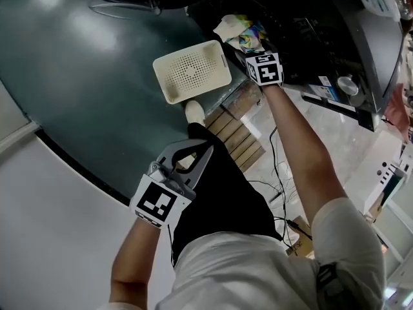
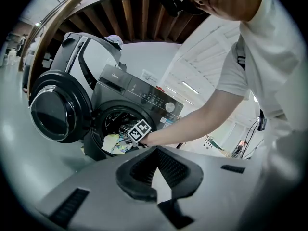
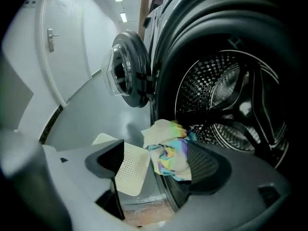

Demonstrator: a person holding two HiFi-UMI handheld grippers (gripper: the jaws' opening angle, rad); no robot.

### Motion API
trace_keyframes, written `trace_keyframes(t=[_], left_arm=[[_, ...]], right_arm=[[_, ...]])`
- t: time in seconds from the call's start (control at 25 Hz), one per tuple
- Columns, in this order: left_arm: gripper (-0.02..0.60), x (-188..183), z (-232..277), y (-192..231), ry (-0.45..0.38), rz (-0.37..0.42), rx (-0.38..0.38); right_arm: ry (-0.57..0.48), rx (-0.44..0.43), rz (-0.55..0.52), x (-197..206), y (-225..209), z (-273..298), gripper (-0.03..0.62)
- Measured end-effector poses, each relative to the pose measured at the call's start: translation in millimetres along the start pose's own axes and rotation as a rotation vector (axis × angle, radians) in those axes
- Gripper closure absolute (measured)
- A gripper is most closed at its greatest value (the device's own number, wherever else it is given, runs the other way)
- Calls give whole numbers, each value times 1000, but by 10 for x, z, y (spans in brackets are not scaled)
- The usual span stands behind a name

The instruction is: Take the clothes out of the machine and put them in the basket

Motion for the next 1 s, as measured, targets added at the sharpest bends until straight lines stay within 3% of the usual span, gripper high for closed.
trace_keyframes(t=[0.24, 0.32, 0.4, 0.76, 1.0], left_arm=[[586, 74, 193, 345, 11, -43, -6], [586, 117, 247, 436, 21, -56, 0], [586, 156, 290, 522, 28, -64, 3], [586, 297, 390, 816, 33, -112, -14], [586, 411, 486, 929, 41, -113, -9]], right_arm=[[127, 47, -149, 2, -316, 552, 181], [180, 45, -165, 32, -400, 733, 103], [224, 38, -174, 70, -475, 897, 75], [337, 20, -304, 98, -729, 1442, 75], [451, -86, -291, 373, -738, 1769, 75]])
Point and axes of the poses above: the fingertips, and each gripper's own axes: z forward along the fingers, y to its left, x out of its underside, the point moved 7 cm from there along -z, backward along the fingers, and after that the axes turned 2 degrees about -x, right-handed, at the moved point
